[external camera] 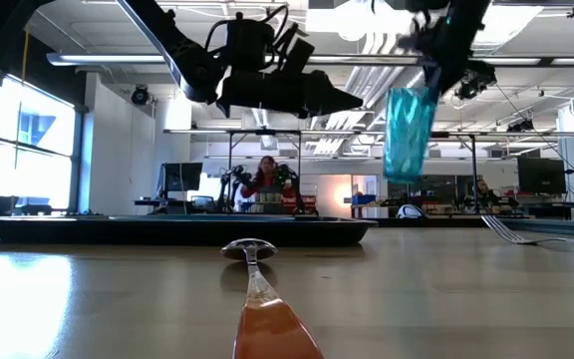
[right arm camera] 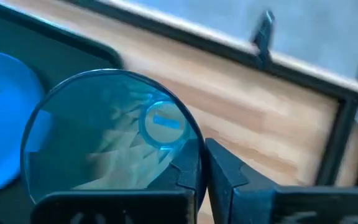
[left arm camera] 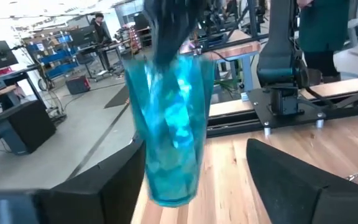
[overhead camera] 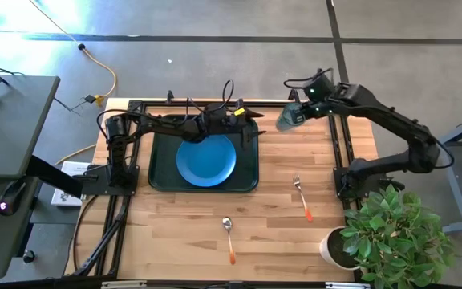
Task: Pick and place plate/cup/fork/spoon on tray
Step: Put the blue cup on the black tray to the top left of the blue plate
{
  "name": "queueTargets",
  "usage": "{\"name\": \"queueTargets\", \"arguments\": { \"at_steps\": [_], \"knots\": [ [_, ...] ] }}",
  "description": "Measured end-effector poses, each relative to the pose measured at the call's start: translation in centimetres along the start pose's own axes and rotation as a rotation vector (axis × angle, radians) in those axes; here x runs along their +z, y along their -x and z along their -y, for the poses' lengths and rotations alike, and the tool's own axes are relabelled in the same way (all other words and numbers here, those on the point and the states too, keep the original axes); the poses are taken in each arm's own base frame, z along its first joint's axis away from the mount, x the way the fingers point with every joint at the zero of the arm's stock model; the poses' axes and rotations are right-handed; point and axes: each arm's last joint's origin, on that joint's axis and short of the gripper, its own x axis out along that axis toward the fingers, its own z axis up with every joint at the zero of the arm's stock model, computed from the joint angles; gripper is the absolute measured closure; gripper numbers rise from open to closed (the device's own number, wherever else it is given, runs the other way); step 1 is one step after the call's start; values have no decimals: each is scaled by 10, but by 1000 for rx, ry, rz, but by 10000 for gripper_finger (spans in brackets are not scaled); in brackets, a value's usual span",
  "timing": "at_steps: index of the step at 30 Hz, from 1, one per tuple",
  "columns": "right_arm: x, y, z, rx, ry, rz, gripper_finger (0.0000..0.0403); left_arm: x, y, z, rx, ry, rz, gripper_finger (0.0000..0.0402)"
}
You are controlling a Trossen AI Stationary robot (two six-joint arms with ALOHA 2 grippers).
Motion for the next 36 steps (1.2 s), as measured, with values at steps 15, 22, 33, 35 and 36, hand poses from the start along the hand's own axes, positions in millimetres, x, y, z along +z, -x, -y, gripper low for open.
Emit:
{"name": "queueTargets", "arguments": {
  "at_steps": [15,22,33,35,36],
  "knots": [
    [10,15,-26,251,61,79,402,31,-16,1,81,12,-23,3],
    [16,4,-33,288,78,63,402,38,-21,-2,86,23,-72,2],
    [22,-10,-42,300,104,79,402,33,-20,-6,143,2,-140,5],
    [23,-9,-43,300,110,86,401,33,-20,-7,160,-2,-147,9],
    [23,-9,-43,298,116,89,398,33,-20,-6,162,-1,-148,11]
  ]
}}
